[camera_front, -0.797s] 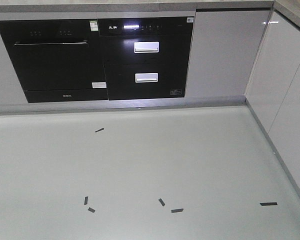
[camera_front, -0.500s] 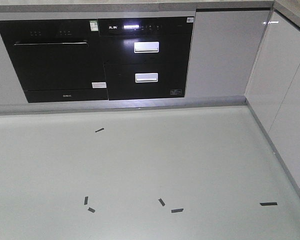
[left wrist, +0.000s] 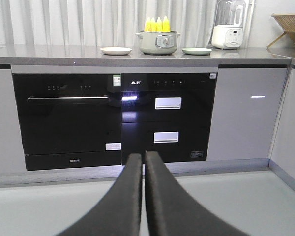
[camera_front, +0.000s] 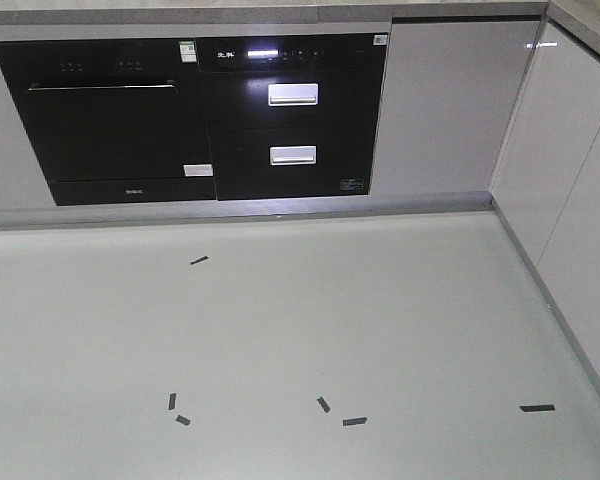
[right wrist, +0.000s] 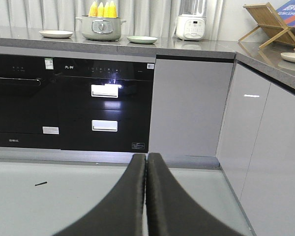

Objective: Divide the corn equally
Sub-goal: 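Drive the base toward the counter with the pot and plates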

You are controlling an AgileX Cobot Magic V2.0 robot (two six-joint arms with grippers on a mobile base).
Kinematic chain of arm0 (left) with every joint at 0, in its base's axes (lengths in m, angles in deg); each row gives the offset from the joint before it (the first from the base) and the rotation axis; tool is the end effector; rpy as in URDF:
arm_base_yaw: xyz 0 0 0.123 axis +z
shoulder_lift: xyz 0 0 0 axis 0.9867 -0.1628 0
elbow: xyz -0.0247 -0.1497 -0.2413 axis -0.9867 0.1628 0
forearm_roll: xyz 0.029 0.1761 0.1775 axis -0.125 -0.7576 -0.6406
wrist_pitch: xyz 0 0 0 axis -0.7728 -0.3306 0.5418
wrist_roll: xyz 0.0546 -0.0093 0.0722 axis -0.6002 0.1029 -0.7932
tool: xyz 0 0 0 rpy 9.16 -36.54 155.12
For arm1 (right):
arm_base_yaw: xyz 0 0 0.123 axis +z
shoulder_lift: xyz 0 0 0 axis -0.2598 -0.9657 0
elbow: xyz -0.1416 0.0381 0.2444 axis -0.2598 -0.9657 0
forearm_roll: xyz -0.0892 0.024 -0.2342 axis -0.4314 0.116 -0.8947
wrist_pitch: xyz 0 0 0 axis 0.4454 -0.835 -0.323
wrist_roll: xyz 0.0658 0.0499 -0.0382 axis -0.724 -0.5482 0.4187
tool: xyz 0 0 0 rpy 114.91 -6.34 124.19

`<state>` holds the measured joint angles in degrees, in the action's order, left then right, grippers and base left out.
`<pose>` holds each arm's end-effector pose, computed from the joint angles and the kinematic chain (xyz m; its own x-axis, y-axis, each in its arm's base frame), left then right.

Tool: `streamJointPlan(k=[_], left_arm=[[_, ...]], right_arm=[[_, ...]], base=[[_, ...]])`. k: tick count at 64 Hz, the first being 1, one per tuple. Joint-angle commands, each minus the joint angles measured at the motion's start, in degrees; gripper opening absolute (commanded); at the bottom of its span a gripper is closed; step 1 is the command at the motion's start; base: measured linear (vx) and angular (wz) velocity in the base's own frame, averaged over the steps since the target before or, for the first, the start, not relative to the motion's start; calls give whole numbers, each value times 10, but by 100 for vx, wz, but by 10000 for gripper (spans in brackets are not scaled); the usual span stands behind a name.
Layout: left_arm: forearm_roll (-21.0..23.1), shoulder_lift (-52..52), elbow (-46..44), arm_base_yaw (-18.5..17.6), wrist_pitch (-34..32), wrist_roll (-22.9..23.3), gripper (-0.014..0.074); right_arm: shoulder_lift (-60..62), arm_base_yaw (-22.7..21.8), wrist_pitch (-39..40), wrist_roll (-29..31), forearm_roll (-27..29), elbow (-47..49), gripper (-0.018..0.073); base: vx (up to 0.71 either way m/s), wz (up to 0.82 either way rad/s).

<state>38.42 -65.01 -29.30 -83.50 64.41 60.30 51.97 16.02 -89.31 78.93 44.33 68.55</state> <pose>0.0567 -0.0019 0.1975 -0.0126 -0.0543 -0.9984 0.0402 0.9977 -0.0548 0.0567 0.0006 0.1932 -0.0432 -0.0836 -0.9956 -0.0166 0.9964 -0.0830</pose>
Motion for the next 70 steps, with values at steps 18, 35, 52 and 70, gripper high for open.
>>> streamJointPlan(k=[18,35,52,70], left_arm=[[0,15,17,0,-40,6,-6],[0,15,17,0,-40,6,-6],[0,15,17,0,-40,6,-6],[0,15,17,0,-40,6,-6]], right_arm=[[3,-2,41,3,-4,-8,-8],[3,-2,41,3,-4,-8,-8],[3,-2,41,3,-4,-8,-8],[3,-2,41,3,-4,-8,-8]], base=[[4,0],[13,0],[18,5],[17,1]])
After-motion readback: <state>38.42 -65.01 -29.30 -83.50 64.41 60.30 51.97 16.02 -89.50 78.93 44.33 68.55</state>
